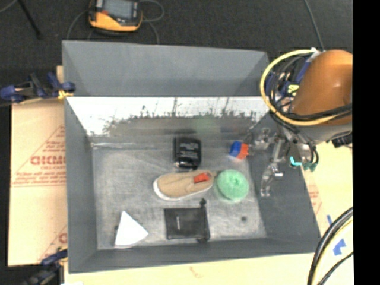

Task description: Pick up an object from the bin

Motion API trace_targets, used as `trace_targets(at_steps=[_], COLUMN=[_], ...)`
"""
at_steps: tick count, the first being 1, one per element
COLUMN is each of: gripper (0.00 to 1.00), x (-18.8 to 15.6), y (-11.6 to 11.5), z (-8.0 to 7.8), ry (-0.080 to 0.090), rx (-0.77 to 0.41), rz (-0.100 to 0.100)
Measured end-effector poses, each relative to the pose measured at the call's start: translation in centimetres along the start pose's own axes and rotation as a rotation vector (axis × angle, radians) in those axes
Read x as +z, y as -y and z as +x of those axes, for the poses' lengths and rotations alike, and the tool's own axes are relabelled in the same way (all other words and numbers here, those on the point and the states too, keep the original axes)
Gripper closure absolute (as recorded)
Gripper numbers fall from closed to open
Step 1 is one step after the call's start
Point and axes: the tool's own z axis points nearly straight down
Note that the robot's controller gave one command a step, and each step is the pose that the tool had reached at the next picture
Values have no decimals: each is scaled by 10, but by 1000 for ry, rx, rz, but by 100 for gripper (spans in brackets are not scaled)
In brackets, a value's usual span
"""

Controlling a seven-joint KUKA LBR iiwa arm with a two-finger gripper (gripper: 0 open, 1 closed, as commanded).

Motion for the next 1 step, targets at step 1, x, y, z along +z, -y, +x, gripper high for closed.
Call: trace_targets(at_steps=[1], gripper=[0], x=[-4], y=[0], z=[-2], ry=[7], rx=[-3], rz=[1])
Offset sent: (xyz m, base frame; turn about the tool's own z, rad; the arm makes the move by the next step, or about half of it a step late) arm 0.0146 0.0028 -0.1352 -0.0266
